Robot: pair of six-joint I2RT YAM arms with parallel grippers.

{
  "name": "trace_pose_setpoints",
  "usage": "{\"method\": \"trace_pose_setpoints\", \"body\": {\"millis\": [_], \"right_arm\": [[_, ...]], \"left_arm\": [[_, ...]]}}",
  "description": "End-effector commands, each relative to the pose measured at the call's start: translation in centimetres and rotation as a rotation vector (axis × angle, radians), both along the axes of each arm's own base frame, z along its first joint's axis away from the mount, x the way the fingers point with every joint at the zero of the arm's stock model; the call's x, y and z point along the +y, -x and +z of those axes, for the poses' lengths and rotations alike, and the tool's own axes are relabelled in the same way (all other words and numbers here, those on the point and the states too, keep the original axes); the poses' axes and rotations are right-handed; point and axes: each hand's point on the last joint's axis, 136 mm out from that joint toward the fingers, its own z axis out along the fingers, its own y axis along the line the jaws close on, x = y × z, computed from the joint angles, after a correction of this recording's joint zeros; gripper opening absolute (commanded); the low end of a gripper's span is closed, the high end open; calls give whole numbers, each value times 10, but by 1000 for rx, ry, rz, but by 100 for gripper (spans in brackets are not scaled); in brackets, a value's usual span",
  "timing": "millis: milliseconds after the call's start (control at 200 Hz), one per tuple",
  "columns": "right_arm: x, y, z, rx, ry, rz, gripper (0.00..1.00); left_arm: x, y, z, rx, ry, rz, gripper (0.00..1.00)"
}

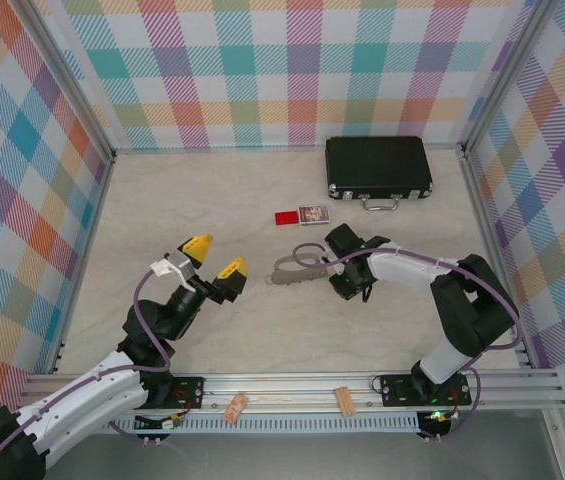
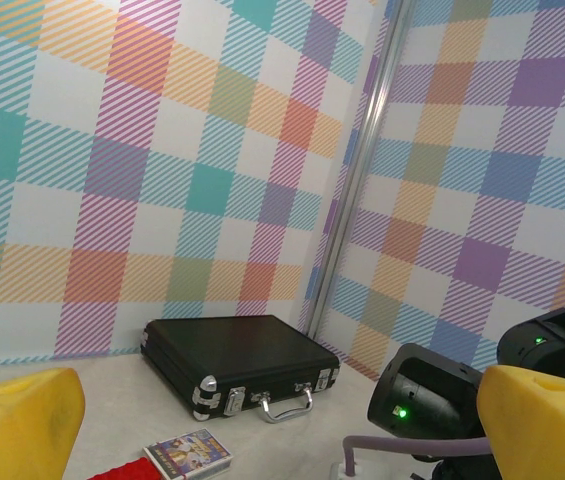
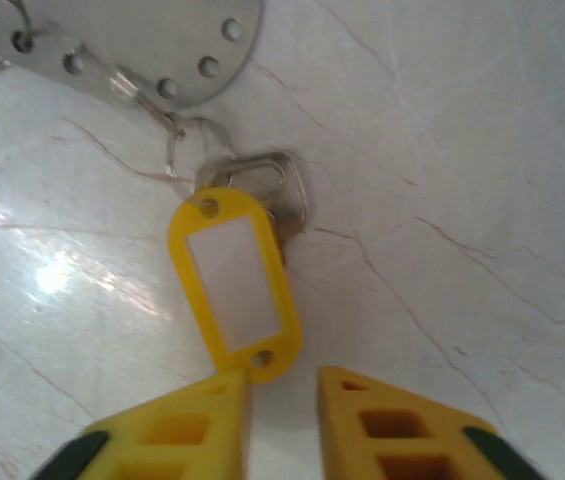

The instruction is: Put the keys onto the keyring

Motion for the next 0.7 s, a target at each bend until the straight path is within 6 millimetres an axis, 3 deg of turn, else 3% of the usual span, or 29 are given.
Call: {"method": "trace_pose_setpoints", "body": {"millis": [0, 210, 380, 570, 650, 695], "right_arm": [[-11, -3, 18, -45, 14, -55, 33], [-20, 1, 39, -111, -17, -105, 50], [-19, -9, 68, -232, -122, -163, 60], [-35, -30, 105, -480, -239, -289, 80], [-48, -39, 120, -611, -275, -349, 100], [-58, -45, 128, -695, -275, -386, 99]], "left_arm": [[6, 2, 5, -29, 20, 15, 100], [6, 0, 3, -20, 15, 26, 100], [6, -10, -2, 27, -7, 60, 100], [16, -39, -29, 212, -79, 206, 100], [27, -51, -43, 305, -96, 299, 100], [31, -57, -49, 354, -119, 348, 100]]}}
